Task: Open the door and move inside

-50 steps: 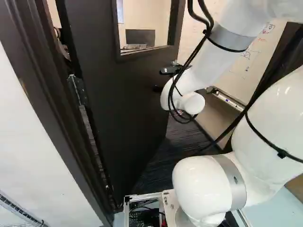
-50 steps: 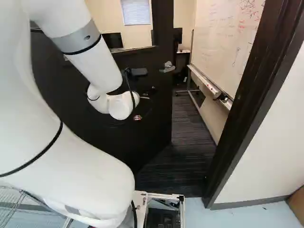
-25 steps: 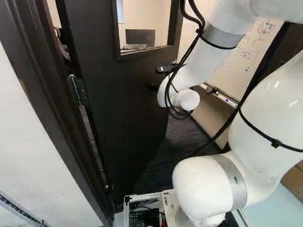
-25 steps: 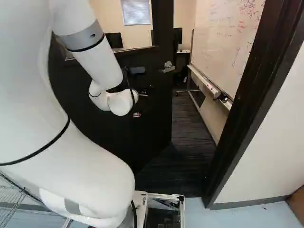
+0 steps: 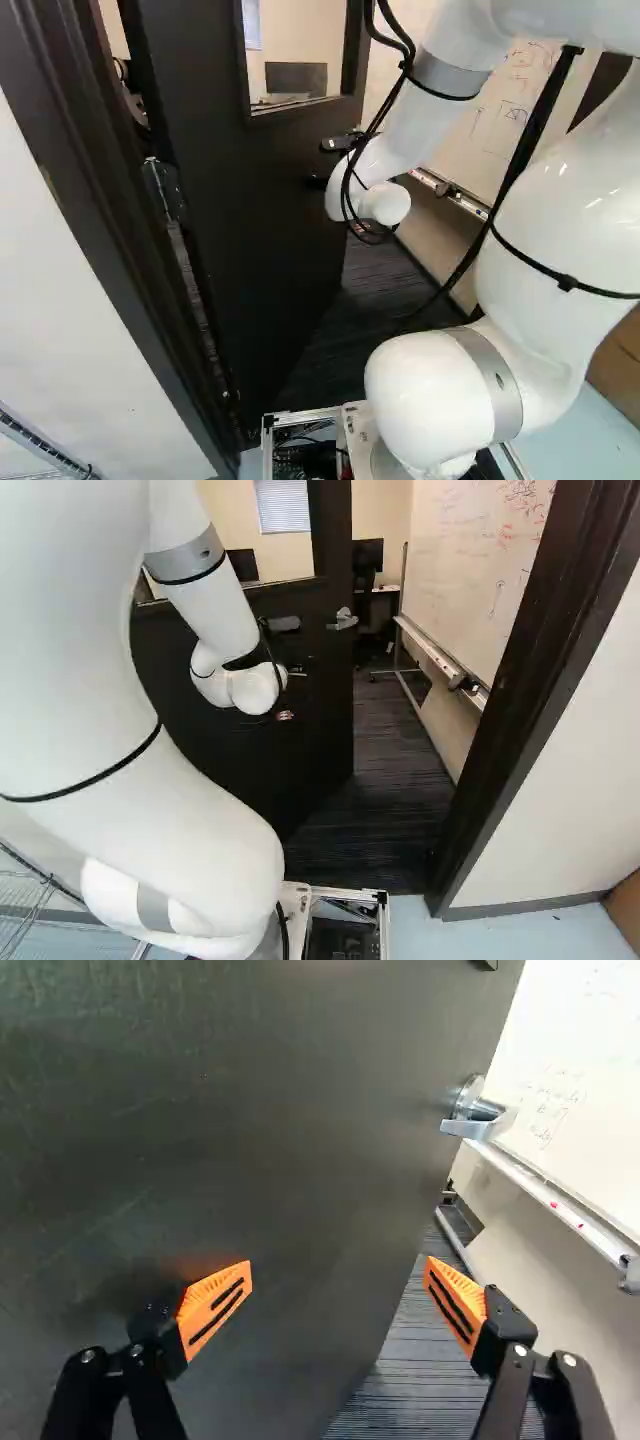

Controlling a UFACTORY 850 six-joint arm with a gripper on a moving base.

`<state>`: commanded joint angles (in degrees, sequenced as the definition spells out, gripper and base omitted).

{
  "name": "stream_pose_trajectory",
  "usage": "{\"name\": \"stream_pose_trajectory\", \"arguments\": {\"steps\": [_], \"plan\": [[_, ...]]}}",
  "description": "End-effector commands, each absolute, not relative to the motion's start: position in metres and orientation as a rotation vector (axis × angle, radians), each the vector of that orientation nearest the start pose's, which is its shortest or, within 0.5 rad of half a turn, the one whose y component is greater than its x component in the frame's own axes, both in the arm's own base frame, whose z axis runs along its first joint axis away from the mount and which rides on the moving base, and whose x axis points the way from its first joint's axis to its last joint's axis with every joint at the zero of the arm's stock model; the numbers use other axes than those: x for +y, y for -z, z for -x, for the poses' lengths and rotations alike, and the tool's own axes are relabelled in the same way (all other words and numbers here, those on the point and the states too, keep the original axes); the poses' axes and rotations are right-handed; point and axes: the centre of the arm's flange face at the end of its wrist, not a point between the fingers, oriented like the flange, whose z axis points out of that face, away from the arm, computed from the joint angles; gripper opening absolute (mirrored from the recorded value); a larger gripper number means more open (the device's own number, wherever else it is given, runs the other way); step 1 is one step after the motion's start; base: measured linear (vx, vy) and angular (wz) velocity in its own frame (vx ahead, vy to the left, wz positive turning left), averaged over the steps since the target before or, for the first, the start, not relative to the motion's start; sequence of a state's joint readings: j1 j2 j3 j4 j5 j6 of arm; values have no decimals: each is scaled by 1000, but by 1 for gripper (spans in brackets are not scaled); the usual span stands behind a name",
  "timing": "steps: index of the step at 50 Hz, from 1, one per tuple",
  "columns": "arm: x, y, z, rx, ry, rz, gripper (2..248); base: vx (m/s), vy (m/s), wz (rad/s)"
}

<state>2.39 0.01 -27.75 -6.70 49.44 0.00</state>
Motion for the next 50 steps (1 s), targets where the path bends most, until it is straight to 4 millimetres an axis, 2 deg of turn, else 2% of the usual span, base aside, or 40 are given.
{"name": "stream_pose_trajectory", "arguments": {"steps": [50], "plan": [[76,-424,-493,-439,1891,2323,247,0,0,0]]}}
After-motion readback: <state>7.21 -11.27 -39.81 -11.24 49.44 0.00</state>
